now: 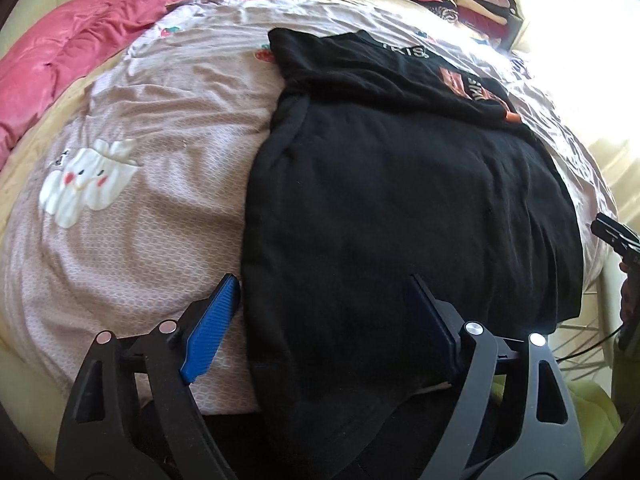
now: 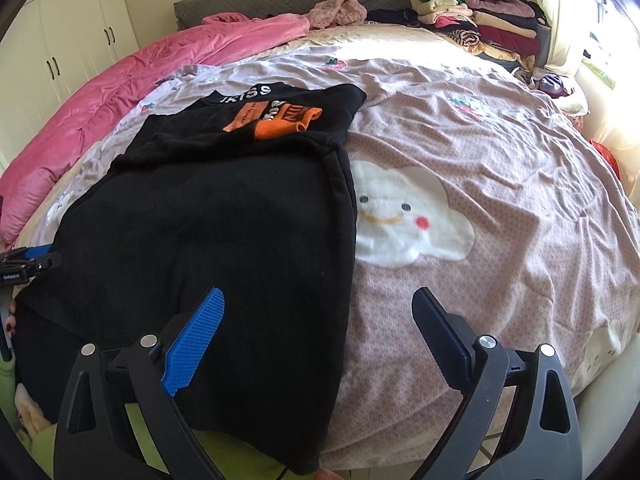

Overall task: Fold small clothes
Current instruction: 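Move both open tools to the hem of the black sweatshirt, then close the left tool on the hem while the right tool grips it too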

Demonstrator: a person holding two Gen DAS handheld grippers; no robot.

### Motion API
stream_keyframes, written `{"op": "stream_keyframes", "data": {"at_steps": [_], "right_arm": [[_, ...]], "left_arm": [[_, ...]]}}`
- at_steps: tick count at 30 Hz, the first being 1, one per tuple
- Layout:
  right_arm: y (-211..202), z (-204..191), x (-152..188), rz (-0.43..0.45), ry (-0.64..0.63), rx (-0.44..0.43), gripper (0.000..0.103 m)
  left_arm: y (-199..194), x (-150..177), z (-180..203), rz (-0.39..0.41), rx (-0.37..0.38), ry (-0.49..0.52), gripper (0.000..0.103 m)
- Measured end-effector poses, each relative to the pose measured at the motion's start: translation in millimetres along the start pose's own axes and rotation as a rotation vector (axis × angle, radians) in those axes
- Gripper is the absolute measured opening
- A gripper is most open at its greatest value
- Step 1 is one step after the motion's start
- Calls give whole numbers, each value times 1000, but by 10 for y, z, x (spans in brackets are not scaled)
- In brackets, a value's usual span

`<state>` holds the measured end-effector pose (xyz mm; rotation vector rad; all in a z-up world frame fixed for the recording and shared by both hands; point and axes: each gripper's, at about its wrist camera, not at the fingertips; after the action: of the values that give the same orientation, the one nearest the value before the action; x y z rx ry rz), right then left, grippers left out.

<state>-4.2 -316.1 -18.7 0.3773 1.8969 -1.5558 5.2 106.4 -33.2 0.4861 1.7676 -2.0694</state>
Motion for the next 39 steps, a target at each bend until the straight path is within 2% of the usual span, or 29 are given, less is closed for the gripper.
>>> {"op": "stream_keyframes", "data": {"at_steps": [3, 4, 6, 8, 11, 17, 22, 27, 28, 30, 31, 32, 34, 39], "right_arm": [[-16, 29, 86, -12, 1, -19, 90], [-18, 30, 110, -19, 0, -28, 85], [-12, 31, 159, -38, 0, -49, 76], [2, 29, 218, -59, 2, -78, 62], [65, 32, 268, -89, 11, -95, 47], [186, 48, 318, -113, 30, -104, 36], [244, 135, 355, -104, 65, -137, 33], [278, 220, 365, -96, 119, -171, 33], [276, 215, 360, -96, 116, -170, 32], [248, 192, 339, -91, 104, -181, 16], [237, 188, 315, -86, 102, -196, 10], [215, 179, 293, -82, 96, -193, 9], [156, 164, 264, -72, 82, -196, 8], [-85, 166, 97, 21, 72, -226, 7]], "left_arm": [[13, 2, -14, -6, 14, -7, 72], [25, 2, -30, -11, 19, -14, 69], [33, 5, -57, -17, 29, -29, 69], [40, 7, -80, -22, 30, -48, 69], [51, 4, -66, -31, 11, -48, 69], [87, -2, -62, -45, 0, -53, 69], [114, -3, -51, -53, 2, -49, 68], [98, 5, -64, -40, 21, -54, 51], [92, 7, -71, -37, 25, -57, 44], [81, 12, -81, -29, 31, -61, 30], [76, 12, -79, -25, 30, -63, 22], [63, 11, -84, -18, 31, -64, 15], [18, 4, -91, 5, 47, -66, 9], [-114, -45, -89, 59, 74, -61, 7]]}}
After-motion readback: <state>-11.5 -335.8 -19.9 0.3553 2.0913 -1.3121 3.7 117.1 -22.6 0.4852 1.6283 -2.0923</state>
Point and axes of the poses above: each gripper's, at about its wrist camera, not at the fingertips, and y roughly the way its jaws point, z to its right, x to its underside, and after that the axes turned 3 degrees about -y, right-handed
